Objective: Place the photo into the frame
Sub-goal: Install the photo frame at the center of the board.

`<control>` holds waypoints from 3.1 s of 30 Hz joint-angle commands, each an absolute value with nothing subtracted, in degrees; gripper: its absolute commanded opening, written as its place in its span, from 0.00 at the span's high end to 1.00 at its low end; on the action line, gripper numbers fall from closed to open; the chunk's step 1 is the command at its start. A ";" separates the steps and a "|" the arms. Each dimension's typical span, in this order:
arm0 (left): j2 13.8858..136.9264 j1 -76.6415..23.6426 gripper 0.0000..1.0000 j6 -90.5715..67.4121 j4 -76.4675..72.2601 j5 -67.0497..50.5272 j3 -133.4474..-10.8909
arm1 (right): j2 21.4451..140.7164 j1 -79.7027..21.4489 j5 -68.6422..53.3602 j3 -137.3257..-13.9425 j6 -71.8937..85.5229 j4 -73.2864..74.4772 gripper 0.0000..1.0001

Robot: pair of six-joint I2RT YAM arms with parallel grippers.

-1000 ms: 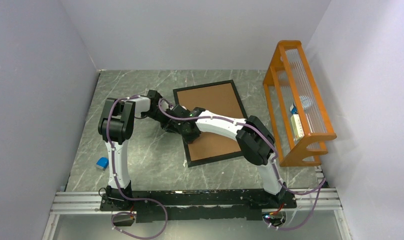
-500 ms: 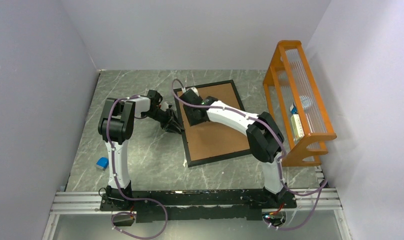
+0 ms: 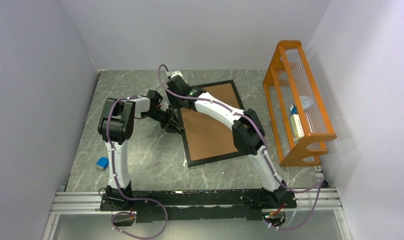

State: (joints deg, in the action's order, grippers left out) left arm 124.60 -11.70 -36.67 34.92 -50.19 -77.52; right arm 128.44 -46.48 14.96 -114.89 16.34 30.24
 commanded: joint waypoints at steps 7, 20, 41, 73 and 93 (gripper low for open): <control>130.16 -13.49 0.78 -34.19 35.66 -32.91 -73.29 | 136.61 -44.04 19.52 -122.82 13.04 23.33 0.49; 130.18 -13.53 0.78 -34.10 35.45 -33.64 -73.09 | 145.39 -41.69 18.27 -128.01 12.02 20.02 0.50; 130.15 -13.49 0.78 -34.10 35.24 -33.79 -72.82 | 148.53 -40.94 18.73 -129.22 9.32 23.16 0.71; 124.43 -12.50 0.74 -34.45 33.28 -32.93 -75.57 | 143.14 -38.94 11.32 -123.54 11.24 23.32 0.71; 127.21 -8.30 0.56 -43.64 19.31 -38.00 -83.89 | 146.16 -36.36 -0.14 -127.14 16.05 20.10 0.49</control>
State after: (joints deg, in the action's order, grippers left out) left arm 124.77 -7.75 -44.29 18.15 -41.12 -82.21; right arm 144.20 -35.92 -0.12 -123.85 18.17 18.76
